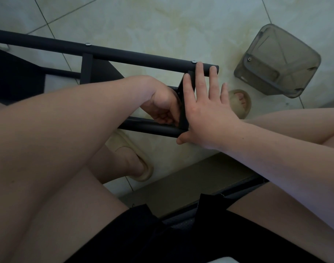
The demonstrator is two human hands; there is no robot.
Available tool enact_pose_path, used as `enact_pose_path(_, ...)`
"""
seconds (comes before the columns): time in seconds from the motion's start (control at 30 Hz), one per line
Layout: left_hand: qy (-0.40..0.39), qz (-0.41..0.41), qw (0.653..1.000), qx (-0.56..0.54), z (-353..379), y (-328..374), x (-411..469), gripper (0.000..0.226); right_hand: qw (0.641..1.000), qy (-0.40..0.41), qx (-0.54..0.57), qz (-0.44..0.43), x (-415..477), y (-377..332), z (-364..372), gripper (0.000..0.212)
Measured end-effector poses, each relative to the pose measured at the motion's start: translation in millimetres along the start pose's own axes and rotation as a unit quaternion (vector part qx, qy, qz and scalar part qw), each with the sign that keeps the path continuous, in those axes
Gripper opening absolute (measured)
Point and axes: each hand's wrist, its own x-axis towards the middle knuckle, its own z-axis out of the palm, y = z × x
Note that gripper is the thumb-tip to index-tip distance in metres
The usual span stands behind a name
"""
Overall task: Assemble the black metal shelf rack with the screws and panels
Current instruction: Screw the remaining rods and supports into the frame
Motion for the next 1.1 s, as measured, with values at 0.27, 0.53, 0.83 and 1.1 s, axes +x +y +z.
enact_pose_path(0.27, -0.005, -0.011, 1.0, -0.018, -5.8, -4.3, -0.7, 0.024, 1.0, -0.001, 0.0, 0.0, -0.7, -0.5, -1.2, 0.149)
enact_pose_path(0.53, 0.006, 0.003, 1.0, 0.01, -1.0, -3.3, 1.9, 0.012, 1.0, 0.001, -0.001, -0.001, -2.0, -0.8, -2.1, 0.149)
enact_pose_path(0.83, 0.005, 0.014, 1.0, -0.002, -1.3, -1.7, 1.2, 0.016, 1.0, -0.003, 0.005, 0.0, -1.5, -0.8, -2.5, 0.149)
enact_pose_path(1.1, -0.005, 0.019, 1.0, -0.016, -3.0, -1.4, 1.0, 0.023, 1.0, -0.002, 0.006, 0.001, -0.5, -0.8, -1.5, 0.149)
